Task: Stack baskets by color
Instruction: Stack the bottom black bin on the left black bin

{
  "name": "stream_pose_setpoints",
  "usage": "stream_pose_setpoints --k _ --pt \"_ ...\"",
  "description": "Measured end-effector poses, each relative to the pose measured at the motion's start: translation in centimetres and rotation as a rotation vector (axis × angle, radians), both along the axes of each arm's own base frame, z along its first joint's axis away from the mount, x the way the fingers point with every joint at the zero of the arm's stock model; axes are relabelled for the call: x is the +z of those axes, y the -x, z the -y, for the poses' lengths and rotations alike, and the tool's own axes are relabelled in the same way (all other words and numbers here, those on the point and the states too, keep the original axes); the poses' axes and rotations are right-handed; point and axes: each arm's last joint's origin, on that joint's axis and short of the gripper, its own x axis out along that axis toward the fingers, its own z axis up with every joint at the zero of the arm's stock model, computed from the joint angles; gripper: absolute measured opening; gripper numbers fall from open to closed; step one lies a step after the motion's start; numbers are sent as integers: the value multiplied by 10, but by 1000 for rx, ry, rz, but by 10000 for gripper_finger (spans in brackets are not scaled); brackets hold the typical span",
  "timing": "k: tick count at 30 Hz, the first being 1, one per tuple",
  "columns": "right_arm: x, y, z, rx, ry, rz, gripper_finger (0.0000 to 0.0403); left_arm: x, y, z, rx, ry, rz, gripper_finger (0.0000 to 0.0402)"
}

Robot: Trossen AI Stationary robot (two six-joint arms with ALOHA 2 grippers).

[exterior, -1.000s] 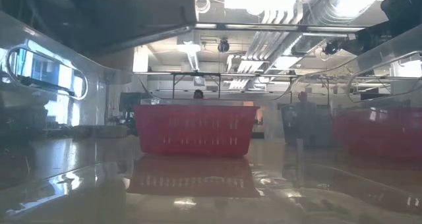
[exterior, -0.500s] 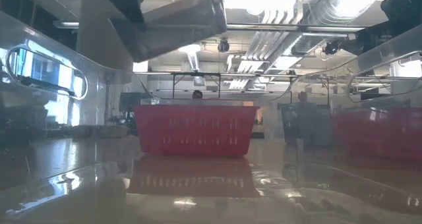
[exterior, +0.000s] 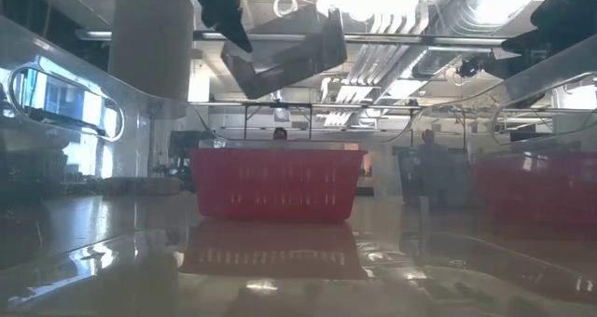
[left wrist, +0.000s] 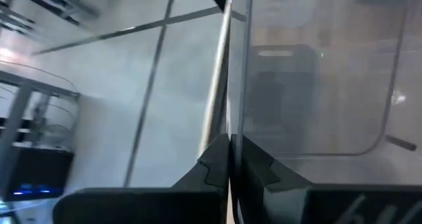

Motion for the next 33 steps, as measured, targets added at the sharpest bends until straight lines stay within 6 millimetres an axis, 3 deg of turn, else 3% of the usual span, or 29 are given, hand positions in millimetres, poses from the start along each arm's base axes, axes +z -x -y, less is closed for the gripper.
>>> stream_pose_setpoints --k 13,21,33 --pt "0 0 0 -6 -19 0 160 6 -27 -72 9 -92 -125 0" --pt "0 0 2 -64 -11 4 160 -1 -24 -110 -14 16 -159 0" --pt "0 0 2 -64 -11 4 160 -25 -16 -141 -46 179 -192 0"
